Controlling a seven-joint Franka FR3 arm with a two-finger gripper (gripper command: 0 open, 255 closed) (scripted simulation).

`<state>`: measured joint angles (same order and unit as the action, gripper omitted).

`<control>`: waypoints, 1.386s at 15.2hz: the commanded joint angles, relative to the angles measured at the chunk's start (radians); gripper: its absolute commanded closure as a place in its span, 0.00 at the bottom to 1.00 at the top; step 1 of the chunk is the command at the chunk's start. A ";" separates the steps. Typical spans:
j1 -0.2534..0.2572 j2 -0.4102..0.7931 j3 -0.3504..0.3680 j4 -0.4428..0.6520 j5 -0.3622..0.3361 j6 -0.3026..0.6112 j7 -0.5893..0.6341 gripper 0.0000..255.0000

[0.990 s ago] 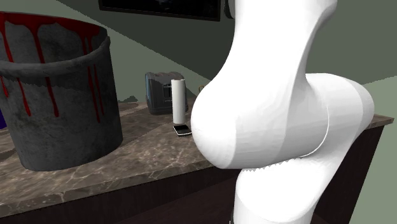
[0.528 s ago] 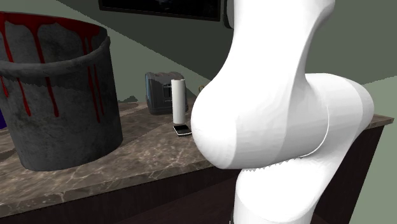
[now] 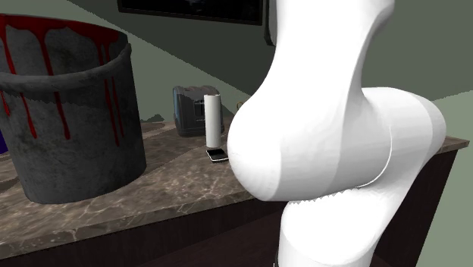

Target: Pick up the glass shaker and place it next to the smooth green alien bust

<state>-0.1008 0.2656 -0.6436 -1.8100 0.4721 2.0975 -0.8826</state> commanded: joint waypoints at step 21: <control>-0.029 0.101 0.044 -0.087 0.114 0.152 -0.105 1.00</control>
<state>-0.1297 0.3666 -0.5997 -1.8968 0.5863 2.2489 -0.9878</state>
